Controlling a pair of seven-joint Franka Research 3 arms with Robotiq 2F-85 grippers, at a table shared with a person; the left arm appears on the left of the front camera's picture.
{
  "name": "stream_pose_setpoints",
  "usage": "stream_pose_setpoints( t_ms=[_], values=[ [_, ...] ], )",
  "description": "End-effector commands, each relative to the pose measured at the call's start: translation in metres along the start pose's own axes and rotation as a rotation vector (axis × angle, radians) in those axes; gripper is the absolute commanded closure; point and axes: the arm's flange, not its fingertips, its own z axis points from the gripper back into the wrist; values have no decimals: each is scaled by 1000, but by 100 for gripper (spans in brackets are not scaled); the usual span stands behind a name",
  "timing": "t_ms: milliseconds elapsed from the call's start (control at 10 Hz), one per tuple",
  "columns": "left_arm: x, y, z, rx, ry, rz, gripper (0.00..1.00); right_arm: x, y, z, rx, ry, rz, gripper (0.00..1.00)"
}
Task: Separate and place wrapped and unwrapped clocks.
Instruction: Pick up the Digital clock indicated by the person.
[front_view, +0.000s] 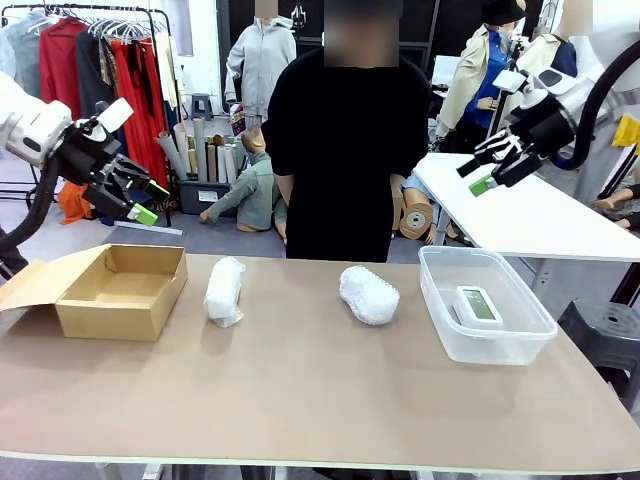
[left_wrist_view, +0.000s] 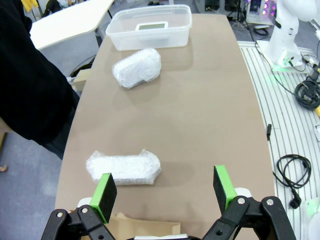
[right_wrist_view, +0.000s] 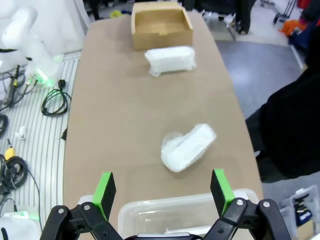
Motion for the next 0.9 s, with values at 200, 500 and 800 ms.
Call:
stream_pose_setpoints(
  t_ms=[200, 500, 800],
  values=[
    [1, 0, 1, 1, -1, -3, 0, -11, -20, 2, 27, -116, 48, 0],
    [1, 0, 1, 1, -1, -3, 0, -37, -19, 14, 31, -176, 28, 0],
    [1, 0, 1, 1, -1, -3, 0, -49, -19, 16, 14, -186, 14, 0]
  ],
)
